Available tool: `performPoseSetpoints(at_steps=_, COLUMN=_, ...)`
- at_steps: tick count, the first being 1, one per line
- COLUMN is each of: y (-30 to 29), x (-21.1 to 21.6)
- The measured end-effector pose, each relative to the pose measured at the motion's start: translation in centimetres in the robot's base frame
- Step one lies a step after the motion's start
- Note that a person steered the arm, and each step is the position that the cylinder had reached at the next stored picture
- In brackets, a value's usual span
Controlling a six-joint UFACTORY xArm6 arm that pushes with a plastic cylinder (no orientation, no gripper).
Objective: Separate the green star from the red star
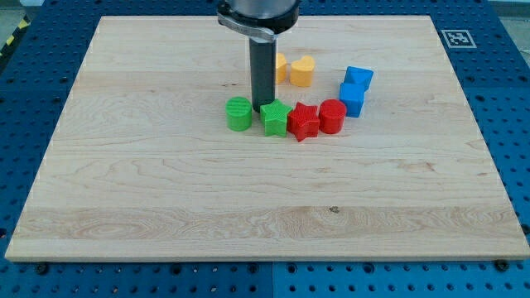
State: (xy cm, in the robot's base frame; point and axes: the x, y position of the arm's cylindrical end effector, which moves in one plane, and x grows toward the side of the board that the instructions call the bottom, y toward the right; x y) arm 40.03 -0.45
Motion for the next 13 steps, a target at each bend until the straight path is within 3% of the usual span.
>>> performPoseSetpoints(at_steps=1, y=1.7, x=-2.2)
performPoseSetpoints(at_steps=4, y=1.1, x=1.2)
performPoseSetpoints(at_steps=7, y=0.1, x=1.9)
performPoseSetpoints(at_steps=11, y=-2.8, x=9.4)
performPoseSetpoints(at_steps=13, y=-3.5, x=9.7)
